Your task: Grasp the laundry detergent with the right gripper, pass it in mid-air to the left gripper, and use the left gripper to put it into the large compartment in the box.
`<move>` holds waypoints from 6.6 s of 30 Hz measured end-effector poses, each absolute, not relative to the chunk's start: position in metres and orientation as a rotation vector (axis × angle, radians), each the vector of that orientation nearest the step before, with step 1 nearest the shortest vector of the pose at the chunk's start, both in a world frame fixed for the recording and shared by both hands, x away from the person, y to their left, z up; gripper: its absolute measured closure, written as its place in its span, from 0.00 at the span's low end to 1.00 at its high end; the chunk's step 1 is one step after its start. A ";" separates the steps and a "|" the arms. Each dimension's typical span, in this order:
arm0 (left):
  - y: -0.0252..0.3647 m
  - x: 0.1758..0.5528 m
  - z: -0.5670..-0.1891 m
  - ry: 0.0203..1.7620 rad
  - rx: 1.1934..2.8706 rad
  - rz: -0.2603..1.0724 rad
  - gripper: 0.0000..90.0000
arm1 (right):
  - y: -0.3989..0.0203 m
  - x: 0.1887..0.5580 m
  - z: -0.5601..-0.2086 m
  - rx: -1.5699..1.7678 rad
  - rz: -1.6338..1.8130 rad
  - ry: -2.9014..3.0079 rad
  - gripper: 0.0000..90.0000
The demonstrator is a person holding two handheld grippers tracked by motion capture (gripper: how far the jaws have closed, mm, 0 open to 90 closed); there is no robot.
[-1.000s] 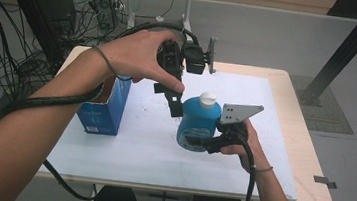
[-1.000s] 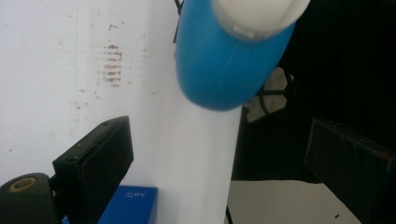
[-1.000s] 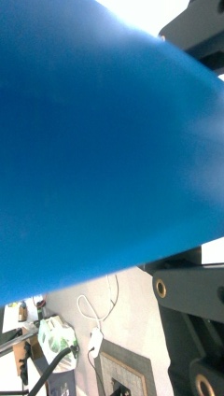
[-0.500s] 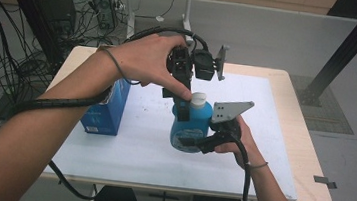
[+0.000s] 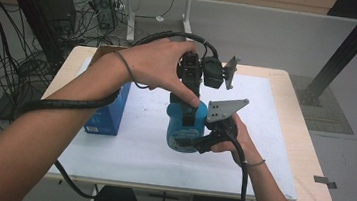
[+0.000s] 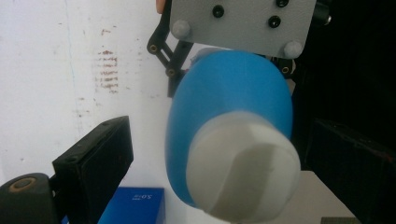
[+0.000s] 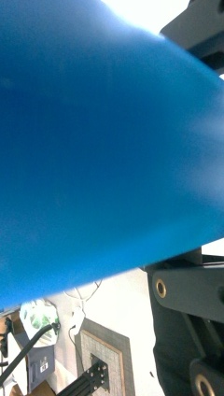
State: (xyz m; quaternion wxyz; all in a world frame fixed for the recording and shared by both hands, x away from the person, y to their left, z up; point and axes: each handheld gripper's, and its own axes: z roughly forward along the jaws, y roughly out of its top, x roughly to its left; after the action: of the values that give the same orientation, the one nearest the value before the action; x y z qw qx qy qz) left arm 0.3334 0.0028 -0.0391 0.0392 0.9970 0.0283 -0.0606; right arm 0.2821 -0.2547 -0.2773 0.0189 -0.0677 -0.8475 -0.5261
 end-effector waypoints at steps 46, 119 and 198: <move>0.006 0.331 -0.039 0.092 3.047 -0.168 0.09 | -0.258 0.278 -0.282 -0.243 -1.622 -2.642 0.46; 0.011 0.327 -0.041 0.094 3.031 -0.149 0.08 | -0.256 0.276 -0.280 -0.240 -1.611 -2.653 0.46; -0.008 0.322 -0.061 0.046 3.081 -0.178 0.41 | -0.257 0.274 -0.279 -0.219 -1.640 -2.632 0.47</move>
State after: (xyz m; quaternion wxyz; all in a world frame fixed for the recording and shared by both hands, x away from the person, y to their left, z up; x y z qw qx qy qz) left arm 0.3217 -0.0081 -0.0611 0.0277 0.9978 0.0149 -0.0578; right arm 0.2739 -0.2572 -0.2795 0.0162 -0.0703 -0.8465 -0.5275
